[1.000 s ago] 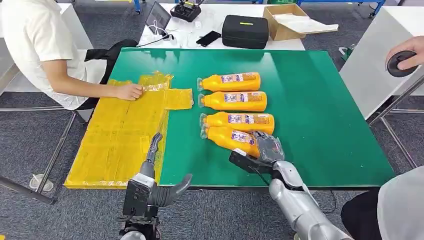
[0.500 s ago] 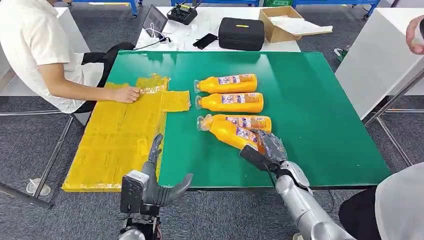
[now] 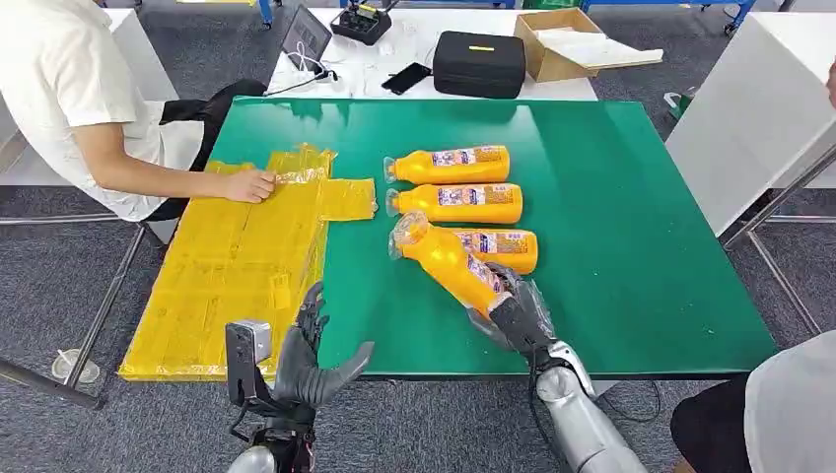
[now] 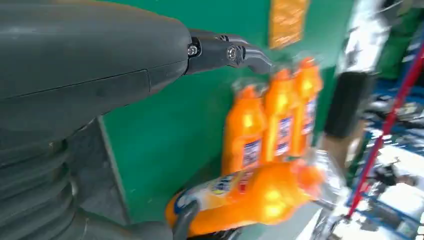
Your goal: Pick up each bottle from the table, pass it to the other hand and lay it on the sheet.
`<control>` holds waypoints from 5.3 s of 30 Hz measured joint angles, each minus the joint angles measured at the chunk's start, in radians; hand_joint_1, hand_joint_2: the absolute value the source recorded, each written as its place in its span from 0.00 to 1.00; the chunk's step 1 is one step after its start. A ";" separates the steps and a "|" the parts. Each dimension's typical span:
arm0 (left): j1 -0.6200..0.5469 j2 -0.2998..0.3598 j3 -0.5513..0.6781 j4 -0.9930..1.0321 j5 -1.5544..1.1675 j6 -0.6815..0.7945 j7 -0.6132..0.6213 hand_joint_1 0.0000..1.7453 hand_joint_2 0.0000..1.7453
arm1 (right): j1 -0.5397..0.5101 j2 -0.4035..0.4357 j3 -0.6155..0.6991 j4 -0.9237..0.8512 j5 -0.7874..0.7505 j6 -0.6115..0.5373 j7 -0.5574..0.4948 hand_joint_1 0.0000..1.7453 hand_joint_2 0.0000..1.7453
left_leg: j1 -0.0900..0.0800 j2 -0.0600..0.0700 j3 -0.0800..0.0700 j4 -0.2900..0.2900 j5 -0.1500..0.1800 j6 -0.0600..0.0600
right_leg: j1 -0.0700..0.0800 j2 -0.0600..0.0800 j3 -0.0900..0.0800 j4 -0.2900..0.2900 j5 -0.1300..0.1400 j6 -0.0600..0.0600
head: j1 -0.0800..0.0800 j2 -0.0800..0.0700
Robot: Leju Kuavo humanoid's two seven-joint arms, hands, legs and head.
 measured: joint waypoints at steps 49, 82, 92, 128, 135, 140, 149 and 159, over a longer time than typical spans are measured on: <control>-0.092 -0.016 -0.002 0.138 0.123 -0.195 -0.017 0.00 1.00 | 0.032 0.100 0.294 -0.103 -0.122 0.094 -0.077 1.00 1.00 | 0.000 -0.005 -0.023 0.000 0.001 0.000 | -0.001 -0.005 -0.020 0.001 -0.001 0.001 | 0.000 0.000; -0.088 -0.034 0.068 0.109 0.237 -0.373 -0.106 1.00 1.00 | 0.019 0.125 0.370 -0.100 -0.224 0.157 -0.106 0.00 0.00 | 0.000 -0.005 -0.025 0.000 0.001 0.000 | -0.001 -0.005 -0.022 0.001 -0.001 0.001 | 0.000 0.000; -0.084 -0.039 0.085 0.058 0.146 -0.143 -0.132 1.00 1.00 | 0.115 0.170 0.367 -0.230 -0.158 -0.274 -0.213 0.00 0.00 | 0.000 -0.006 -0.025 0.000 0.001 0.000 | -0.001 -0.006 -0.023 0.001 -0.001 0.001 | 0.000 0.000; -0.470 0.010 0.264 0.668 -1.255 0.330 -0.045 0.96 1.00 | 0.121 0.194 0.372 -0.435 -0.269 -0.420 -0.217 0.00 1.00 | 0.000 -0.008 -0.027 0.000 0.007 -0.001 | -0.001 -0.009 -0.024 0.002 0.001 -0.001 | 0.000 0.000; -0.496 0.034 0.264 0.779 -1.225 0.217 0.026 0.93 1.00 | 0.151 0.181 0.343 -0.463 -0.289 -0.438 -0.217 0.00 1.00 | 0.000 -0.008 -0.029 0.000 0.007 -0.001 | -0.001 -0.009 -0.027 0.002 0.001 -0.001 | 0.000 0.000; -0.518 0.045 0.263 0.819 -1.227 0.193 0.047 0.64 1.00 | 0.163 0.174 0.330 -0.477 -0.292 -0.438 -0.217 0.00 1.00 | 0.000 -0.008 -0.029 0.000 0.007 -0.001 | -0.001 -0.009 -0.026 0.002 0.001 -0.001 | 0.000 0.000; -0.597 0.063 0.256 0.887 -1.244 -0.083 0.147 0.07 1.00 | 0.188 0.175 0.260 -0.477 -0.298 -0.375 -0.217 0.00 1.00 | 0.000 -0.009 -0.025 0.000 0.006 -0.002 | -0.001 -0.009 -0.022 0.002 0.001 -0.001 | 0.000 0.000; -0.612 0.073 0.209 0.923 -1.302 -0.129 0.201 0.07 1.00 | 0.193 0.185 0.237 -0.476 -0.291 -0.344 -0.217 0.00 1.00 | 0.001 -0.007 -0.024 0.000 0.007 -0.003 | 0.000 -0.009 -0.022 0.002 0.002 -0.002 | 0.001 0.000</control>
